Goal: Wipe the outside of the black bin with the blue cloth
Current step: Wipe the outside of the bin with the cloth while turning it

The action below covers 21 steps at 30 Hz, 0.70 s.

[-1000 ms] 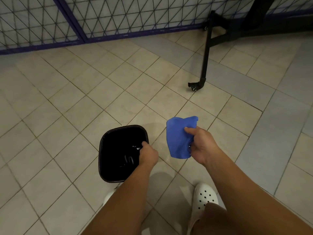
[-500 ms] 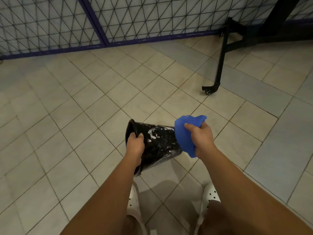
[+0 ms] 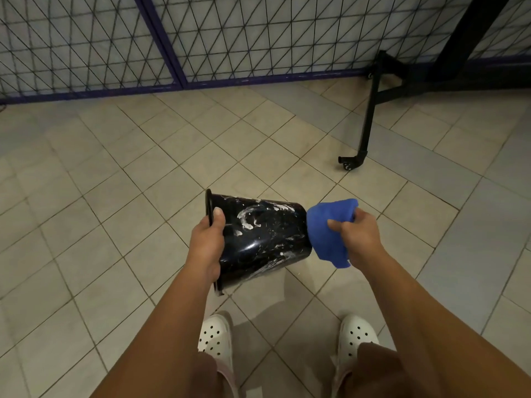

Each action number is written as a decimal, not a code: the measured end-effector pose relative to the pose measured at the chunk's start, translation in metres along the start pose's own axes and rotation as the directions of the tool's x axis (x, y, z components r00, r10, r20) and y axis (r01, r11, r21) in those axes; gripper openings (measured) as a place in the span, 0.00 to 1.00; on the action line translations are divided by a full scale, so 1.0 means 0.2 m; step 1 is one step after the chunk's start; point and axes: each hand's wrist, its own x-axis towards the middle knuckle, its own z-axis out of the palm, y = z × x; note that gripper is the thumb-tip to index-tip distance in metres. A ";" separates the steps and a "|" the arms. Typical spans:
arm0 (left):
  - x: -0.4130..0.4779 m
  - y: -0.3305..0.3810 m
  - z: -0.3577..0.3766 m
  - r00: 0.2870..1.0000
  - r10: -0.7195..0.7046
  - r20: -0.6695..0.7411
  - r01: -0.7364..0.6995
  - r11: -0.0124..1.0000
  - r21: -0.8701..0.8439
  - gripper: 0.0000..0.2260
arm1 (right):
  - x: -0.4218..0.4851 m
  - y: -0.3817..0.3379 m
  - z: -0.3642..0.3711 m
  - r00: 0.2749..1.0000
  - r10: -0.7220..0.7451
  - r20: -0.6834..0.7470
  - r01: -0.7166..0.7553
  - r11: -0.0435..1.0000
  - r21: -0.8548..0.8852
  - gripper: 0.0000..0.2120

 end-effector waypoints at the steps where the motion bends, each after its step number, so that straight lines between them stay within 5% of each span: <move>1: 0.00 0.01 -0.01 1.000 0.004 0.014 -0.004 1.000 -0.001 0.18 | 0.00 0.00 -0.01 0.998 -0.050 -0.040 0.047 0.997 -0.059 0.09; 6: -0.01 0.06 -0.07 0.997 0.057 0.058 -0.057 0.998 -0.003 0.17 | 0.01 0.04 -0.03 0.976 -0.219 -0.019 0.202 0.926 -0.319 0.06; 12: 0.02 0.07 -0.06 0.999 0.042 0.034 -0.042 0.999 -0.003 0.19 | 0.01 0.04 -0.03 0.972 -0.229 -0.046 0.211 0.947 -0.243 0.29; 18: 0.03 0.08 -0.04 0.998 0.049 0.043 -0.049 0.999 0.011 0.18 | 0.02 0.02 -0.05 0.967 -0.242 0.082 0.255 0.937 -0.239 0.52; 21: 0.04 0.09 -0.03 0.997 0.057 0.044 -0.058 0.998 0.028 0.17 | 0.03 0.00 -0.03 0.968 -0.245 0.049 0.243 0.879 -0.411 0.50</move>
